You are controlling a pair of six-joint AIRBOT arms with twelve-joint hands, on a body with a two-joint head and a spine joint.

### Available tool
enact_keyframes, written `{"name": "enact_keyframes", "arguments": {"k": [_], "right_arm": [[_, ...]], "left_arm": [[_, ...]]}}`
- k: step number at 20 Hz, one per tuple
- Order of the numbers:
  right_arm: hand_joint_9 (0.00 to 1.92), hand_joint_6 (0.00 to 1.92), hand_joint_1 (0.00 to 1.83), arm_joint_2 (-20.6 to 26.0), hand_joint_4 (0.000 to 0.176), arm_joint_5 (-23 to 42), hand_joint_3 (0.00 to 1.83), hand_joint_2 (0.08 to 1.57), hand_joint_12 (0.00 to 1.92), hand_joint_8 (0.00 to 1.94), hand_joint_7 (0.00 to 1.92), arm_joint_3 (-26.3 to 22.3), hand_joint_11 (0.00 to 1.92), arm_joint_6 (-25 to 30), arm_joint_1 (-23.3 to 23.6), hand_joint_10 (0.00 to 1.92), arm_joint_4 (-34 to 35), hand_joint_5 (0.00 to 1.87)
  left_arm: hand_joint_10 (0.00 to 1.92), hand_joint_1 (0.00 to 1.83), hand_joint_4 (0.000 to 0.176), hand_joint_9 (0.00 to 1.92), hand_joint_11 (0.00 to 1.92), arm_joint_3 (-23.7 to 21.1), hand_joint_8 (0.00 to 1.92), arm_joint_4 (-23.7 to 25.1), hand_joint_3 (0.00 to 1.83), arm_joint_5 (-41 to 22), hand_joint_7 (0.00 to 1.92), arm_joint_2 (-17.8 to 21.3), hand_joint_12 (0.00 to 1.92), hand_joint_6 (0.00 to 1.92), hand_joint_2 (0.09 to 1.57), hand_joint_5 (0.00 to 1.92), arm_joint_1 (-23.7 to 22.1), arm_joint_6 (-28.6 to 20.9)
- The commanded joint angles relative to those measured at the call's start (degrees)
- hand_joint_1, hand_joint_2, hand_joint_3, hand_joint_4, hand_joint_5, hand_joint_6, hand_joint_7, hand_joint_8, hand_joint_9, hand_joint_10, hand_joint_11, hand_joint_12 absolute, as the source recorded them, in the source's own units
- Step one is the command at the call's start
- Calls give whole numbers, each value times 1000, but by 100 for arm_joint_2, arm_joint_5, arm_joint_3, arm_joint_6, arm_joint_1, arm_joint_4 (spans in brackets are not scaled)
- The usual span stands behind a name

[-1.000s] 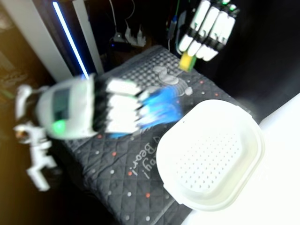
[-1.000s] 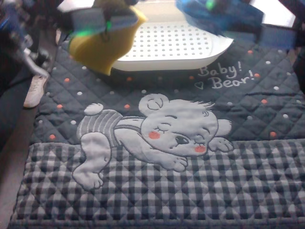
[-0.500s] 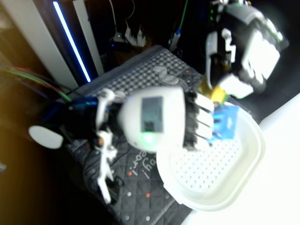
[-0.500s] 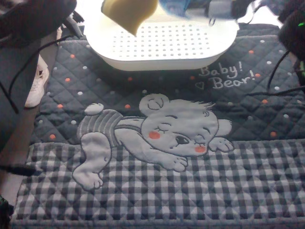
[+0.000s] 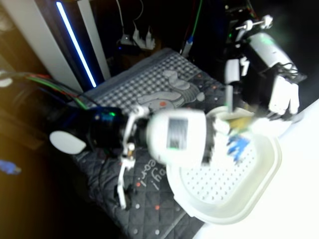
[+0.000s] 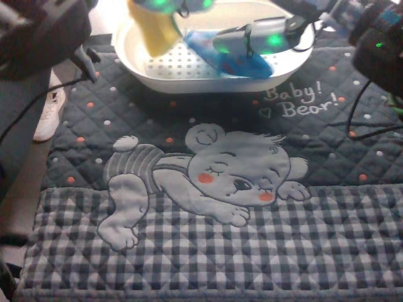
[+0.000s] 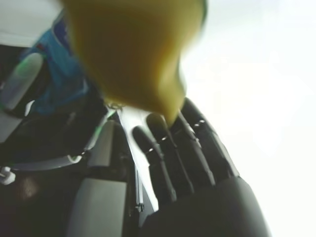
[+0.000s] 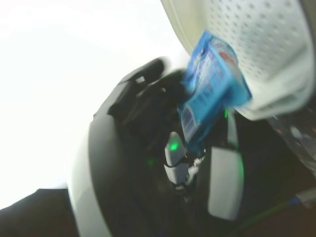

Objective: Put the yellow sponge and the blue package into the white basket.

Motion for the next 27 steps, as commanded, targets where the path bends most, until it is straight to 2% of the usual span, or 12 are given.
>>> {"name": "enact_keyframes", "arguments": {"k": [1,2,6,9,13,16,17,18,20,23,25,27], "right_arm": [[68,0,556,326,176,941,0,962,607,0,72,-61,0,25,68,0,234,176],[47,2,524,551,176,1078,2,987,323,3,89,-329,0,25,57,2,225,156],[1,2,518,1314,176,2102,0,953,23,3,97,-1136,0,26,-716,0,498,170],[4,0,499,1839,176,2813,0,953,0,3,71,-1692,0,26,-1313,1,664,149],[0,7,588,2333,176,3674,6,983,0,2,65,-2285,0,26,-2429,0,1123,135],[69,0,609,2587,173,4250,0,946,3,8,91,-2655,7,26,-3324,22,1613,123],[76,1,627,2638,170,4418,0,944,2,6,89,-2752,4,26,-3614,22,1764,122],[84,1,641,2668,162,4587,0,936,6,4,89,-2841,12,26,-3878,21,1925,122],[44,4,698,2687,175,4835,2,957,0,8,72,-2972,0,26,-4280,7,2134,121],[23,1,680,2733,176,5361,2,956,0,3,65,-3228,0,26,-4694,0,2338,117],[0,0,629,2738,176,5498,9,978,0,0,37,-3314,0,26,-4843,0,2428,104],[0,2,560,2759,176,5766,2,968,0,4,46,-3424,0,26,-5201,0,2645,110]], "left_arm": [[0,777,139,12,0,-161,0,-86,0,-1150,8,240,374,0,920,94,35,43],[0,825,150,2,0,-513,0,-86,0,-1402,0,517,239,0,901,76,159,194],[0,846,176,6,0,-1678,0,-215,0,-2592,5,1616,120,1,888,91,1109,338],[1,846,157,4,0,-2342,0,-403,0,-3426,3,2265,114,2,885,62,1929,338],[0,812,176,2,7,-3106,5,-738,28,-4564,17,2927,20,1,946,83,3202,340],[0,596,165,0,35,-3400,0,-981,5,-5057,7,3109,41,0,934,55,3819,347],[0,584,150,0,39,-3478,0,-1093,4,-5234,1,3133,45,0,934,40,4042,350],[0,580,157,0,34,-3550,1,-1192,0,-5383,3,3144,45,3,909,46,4246,350],[0,552,143,0,5,-3695,0,-1365,7,-5693,0,3168,36,0,939,11,4630,349],[0,507,146,0,8,-4024,0,-1835,8,-6549,0,3205,5,0,972,1,5429,349],[0,441,67,1,58,-4120,0,-1961,13,-6616,0,3226,27,0,990,0,5627,341],[0,419,88,0,71,-4144,0,-1953,15,-6616,0,3221,36,0,1011,0,5668,334]]}}
